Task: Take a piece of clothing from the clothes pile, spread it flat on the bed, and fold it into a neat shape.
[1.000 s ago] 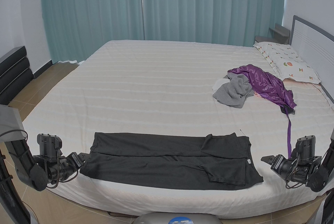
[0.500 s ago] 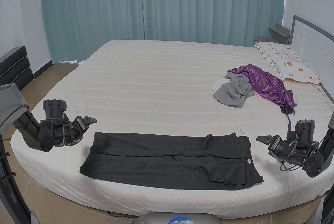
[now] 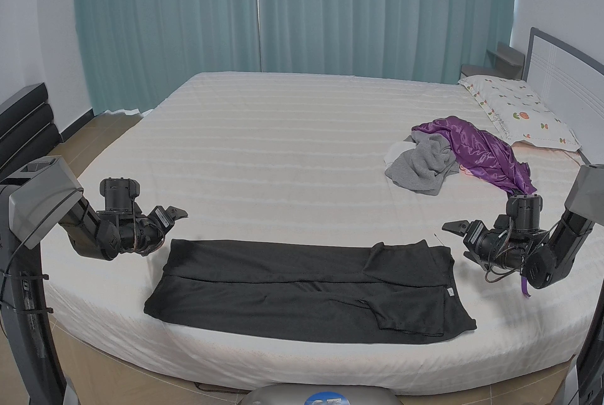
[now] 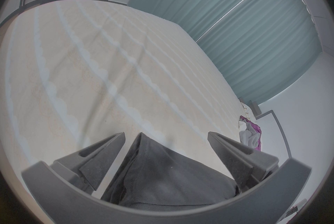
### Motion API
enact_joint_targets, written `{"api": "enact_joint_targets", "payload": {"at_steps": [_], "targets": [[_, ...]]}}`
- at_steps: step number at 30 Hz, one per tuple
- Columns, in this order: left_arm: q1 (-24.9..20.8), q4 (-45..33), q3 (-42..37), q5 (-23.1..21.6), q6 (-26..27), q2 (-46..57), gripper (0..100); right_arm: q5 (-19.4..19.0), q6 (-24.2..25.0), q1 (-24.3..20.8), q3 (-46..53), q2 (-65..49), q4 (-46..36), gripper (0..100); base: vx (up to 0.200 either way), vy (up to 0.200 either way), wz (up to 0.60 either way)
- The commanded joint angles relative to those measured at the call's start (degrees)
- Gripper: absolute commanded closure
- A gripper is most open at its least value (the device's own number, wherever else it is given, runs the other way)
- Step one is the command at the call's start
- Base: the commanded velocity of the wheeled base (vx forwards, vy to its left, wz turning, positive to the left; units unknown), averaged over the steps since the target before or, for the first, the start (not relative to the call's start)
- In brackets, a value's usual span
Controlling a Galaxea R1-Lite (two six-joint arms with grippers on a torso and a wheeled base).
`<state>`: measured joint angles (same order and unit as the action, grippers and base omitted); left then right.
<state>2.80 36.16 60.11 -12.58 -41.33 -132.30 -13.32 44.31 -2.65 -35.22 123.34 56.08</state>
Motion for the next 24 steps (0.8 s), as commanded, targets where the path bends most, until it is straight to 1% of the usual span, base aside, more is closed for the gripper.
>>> {"api": "enact_joint_targets", "payload": {"at_steps": [1, 5, 7, 24], "targets": [[-0.08, 0.14, 0.09, -0.08, -0.07, -2.17, 0, -0.12, 1.3, 0.27, -1.17, 2.78, 0.0, 0, 0.0, 0.0, 0.0], [-0.34, 0.23, -0.52, -0.16, -0.16, -2.26, 0, -0.12, 3.59, 0.45, -1.78, 3.83, 0.35, 0, 0.0, 0.0, 0.0], [-0.26, 0.41, -0.52, -0.08, -0.16, -2.52, 0, -0.12, 3.94, 0.71, -1.78, 4.18, 0.35, 0, 0.0, 0.0, 0.0], [-0.26, 0.32, -0.61, 0.01, 0.11, -3.31, 0, -0.12, 4.29, 0.62, -1.87, 4.62, 0.52, 0, 0.0, 0.0, 0.0]]}}
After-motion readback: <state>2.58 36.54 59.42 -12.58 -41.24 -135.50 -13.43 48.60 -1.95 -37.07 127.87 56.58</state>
